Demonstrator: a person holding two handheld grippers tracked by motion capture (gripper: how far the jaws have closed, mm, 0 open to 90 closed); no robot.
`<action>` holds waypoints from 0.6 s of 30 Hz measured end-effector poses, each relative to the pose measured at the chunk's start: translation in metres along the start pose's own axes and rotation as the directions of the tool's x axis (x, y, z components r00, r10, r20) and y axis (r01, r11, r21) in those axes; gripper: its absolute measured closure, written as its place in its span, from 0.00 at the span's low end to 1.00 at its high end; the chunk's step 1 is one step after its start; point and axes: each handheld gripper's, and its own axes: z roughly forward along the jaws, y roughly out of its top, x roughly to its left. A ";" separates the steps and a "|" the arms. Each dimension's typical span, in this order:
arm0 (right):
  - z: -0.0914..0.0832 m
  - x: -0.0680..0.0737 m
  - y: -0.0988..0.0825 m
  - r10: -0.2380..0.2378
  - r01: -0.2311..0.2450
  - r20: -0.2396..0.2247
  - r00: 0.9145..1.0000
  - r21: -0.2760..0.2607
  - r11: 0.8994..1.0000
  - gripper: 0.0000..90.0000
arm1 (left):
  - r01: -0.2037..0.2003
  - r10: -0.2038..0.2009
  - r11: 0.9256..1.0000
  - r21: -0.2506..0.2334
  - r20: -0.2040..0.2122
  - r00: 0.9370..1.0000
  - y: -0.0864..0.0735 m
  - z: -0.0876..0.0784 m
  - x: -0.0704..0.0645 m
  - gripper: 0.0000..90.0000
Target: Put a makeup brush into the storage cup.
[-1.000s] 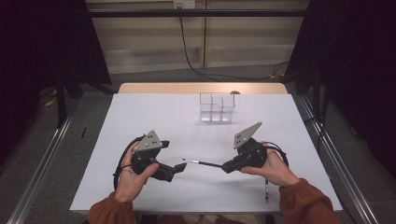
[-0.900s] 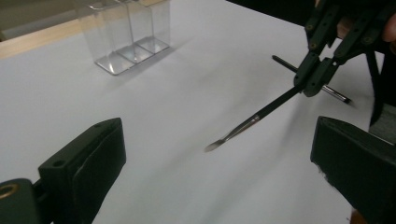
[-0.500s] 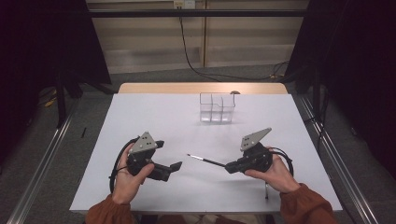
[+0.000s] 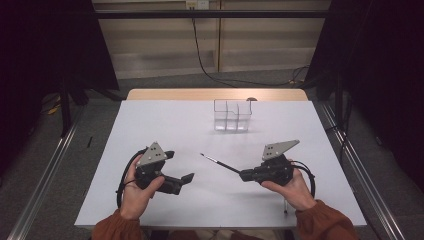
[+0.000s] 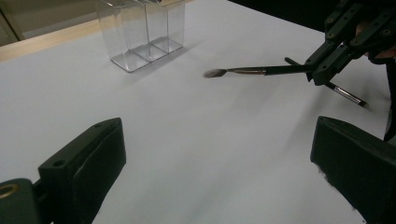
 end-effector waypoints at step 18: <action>-0.001 0.006 0.001 -0.058 0.057 -0.001 0.998 -0.159 0.986 0.93 | 0.004 -0.004 1.000 -0.018 0.001 1.000 0.001 0.001 -0.004 0.04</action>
